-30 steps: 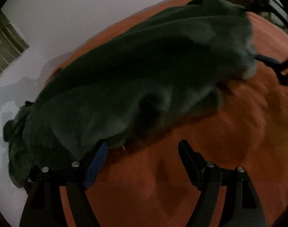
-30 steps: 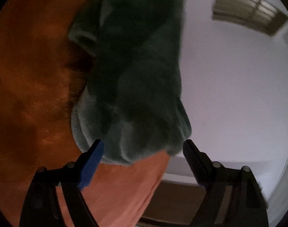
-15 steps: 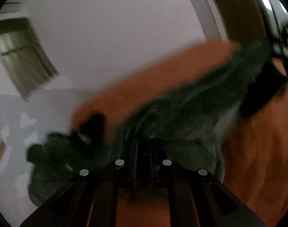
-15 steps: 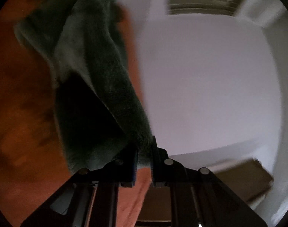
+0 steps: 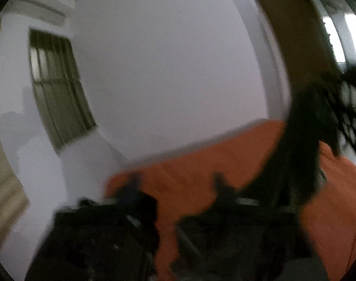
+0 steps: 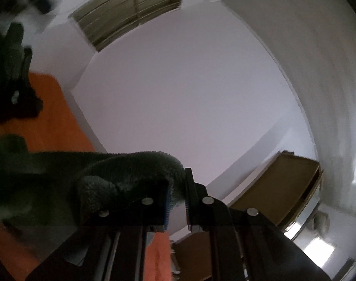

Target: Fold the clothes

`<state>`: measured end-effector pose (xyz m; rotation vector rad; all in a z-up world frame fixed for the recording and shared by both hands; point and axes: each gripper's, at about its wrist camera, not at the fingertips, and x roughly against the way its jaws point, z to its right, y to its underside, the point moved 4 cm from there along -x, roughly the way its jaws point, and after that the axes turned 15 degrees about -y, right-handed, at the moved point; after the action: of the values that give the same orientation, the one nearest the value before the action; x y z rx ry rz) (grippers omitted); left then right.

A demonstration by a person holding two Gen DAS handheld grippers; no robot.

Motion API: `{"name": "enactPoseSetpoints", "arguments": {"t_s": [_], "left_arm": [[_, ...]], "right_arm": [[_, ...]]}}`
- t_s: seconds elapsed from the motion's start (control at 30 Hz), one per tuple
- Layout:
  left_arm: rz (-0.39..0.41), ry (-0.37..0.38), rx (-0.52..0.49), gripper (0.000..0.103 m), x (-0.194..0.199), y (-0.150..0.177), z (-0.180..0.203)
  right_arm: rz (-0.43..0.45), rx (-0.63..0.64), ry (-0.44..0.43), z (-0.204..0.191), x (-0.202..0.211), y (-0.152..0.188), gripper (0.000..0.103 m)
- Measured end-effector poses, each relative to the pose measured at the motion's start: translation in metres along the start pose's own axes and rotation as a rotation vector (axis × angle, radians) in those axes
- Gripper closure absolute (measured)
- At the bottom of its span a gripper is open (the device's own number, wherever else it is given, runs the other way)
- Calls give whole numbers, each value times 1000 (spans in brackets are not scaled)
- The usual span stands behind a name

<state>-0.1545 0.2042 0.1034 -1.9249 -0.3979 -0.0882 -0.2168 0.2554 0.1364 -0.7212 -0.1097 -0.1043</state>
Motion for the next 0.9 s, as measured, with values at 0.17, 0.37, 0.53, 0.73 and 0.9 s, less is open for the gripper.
{"name": "enactPoseSetpoints", "arguments": {"t_s": [0.17,0.37,0.53,0.73,0.9], "left_arm": [[-173,145,55,21,14,89,26],[-308,279,90,22,34,155,72],[-266,324,53,22,39,155,101],[-274,239,59,22,29,132,129],[-246,193,51,96,6,116,124]], "right_arm": [[31,-37,-37,10,3,-52,94],[48,-81,-81,12,47,-52,94],[36,-102,-89,21,71,-49,94],[44,-161,-68,30,82,-68,94],[41,-207,-42,47,100,-73,94]]}}
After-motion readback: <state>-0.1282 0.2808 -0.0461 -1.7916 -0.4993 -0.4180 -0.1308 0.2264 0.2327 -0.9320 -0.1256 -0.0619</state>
